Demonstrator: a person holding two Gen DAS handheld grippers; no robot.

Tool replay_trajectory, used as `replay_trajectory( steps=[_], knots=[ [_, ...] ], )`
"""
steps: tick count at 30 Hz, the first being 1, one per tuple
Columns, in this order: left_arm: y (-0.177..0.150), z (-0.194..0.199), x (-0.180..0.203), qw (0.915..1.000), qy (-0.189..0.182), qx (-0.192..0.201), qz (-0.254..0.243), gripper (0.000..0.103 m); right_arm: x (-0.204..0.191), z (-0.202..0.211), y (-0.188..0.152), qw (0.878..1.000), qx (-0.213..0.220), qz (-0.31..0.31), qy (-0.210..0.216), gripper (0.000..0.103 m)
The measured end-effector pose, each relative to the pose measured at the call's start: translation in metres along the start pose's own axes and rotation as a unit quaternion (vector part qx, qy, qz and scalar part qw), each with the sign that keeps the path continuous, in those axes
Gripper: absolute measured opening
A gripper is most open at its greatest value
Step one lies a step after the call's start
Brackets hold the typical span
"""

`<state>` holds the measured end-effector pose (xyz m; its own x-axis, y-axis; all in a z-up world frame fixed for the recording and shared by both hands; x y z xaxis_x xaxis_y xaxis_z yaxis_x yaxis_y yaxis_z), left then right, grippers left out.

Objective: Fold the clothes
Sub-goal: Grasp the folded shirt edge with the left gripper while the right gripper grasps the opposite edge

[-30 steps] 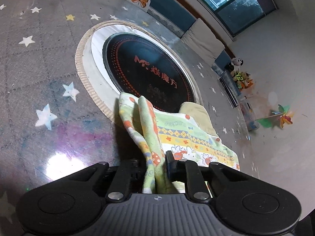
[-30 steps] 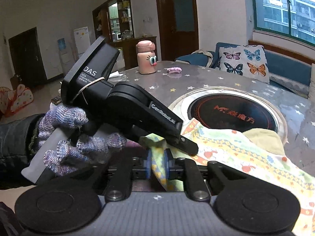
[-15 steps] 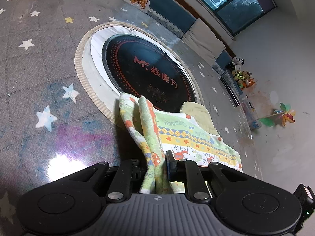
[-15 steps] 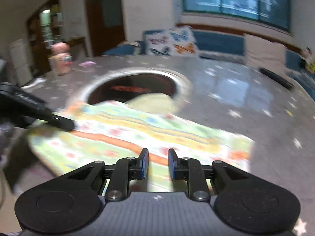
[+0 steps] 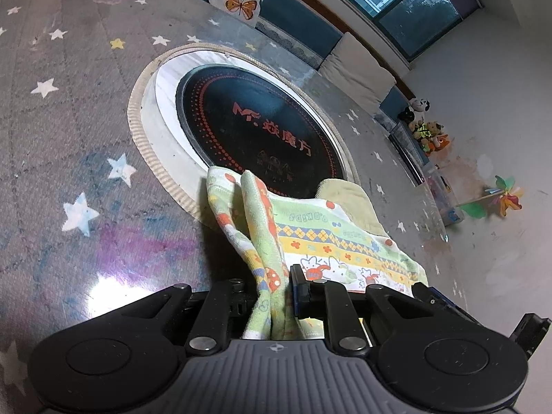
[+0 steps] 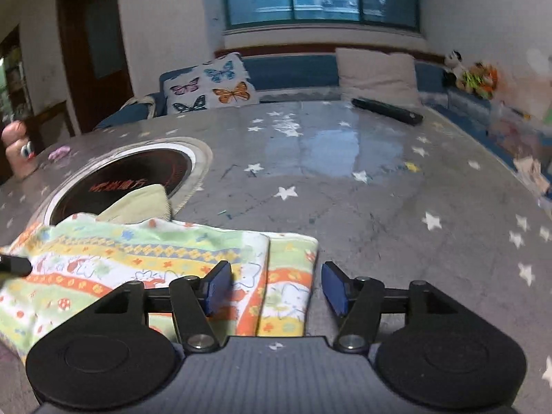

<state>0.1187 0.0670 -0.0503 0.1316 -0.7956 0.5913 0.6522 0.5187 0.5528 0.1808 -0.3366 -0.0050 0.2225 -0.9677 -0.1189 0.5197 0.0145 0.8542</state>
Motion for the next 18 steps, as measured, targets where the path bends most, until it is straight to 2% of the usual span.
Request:
replay_trajectory(
  steps=[5,8,13,15,18],
  knots=[
    [0.0,-0.001,0.001,1.0,0.004,0.002,-0.007,0.016,-0.006,0.003,0.0,1.0,0.001,-0.009,0.016,0.057],
    [0.001,-0.001,0.002,0.9999,0.007,0.003,-0.012,0.016,-0.011,0.003,0.0,1.0,0.001,-0.007,0.018,0.049],
    [0.0,-0.001,0.005,0.9995,0.015,0.005,-0.027,0.016,-0.011,0.004,0.001,1.0,-0.003,-0.011,0.017,0.019],
    [0.0,0.0,0.007,0.9992,0.017,0.007,-0.034,0.016,-0.009,0.006,0.002,1.0,-0.001,-0.015,0.018,0.012],
    [0.001,0.001,0.01,0.9988,0.021,0.009,-0.043,0.015,-0.009,0.012,0.004,1.0,0.009,-0.019,0.019,0.01]
  ],
)
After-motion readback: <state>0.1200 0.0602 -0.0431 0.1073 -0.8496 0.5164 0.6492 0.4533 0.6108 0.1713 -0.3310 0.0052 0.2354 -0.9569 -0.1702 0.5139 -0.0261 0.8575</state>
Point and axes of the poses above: each gripper's, at about its wrist camera, not at the fingertips, and z roughly against the way its jaws point, x to its right, y to its top, the point moved 7 cm from there along -z, roughly the way its jaws point, and after that the axes turned 8 degrees about x, right-handed, at the moved point
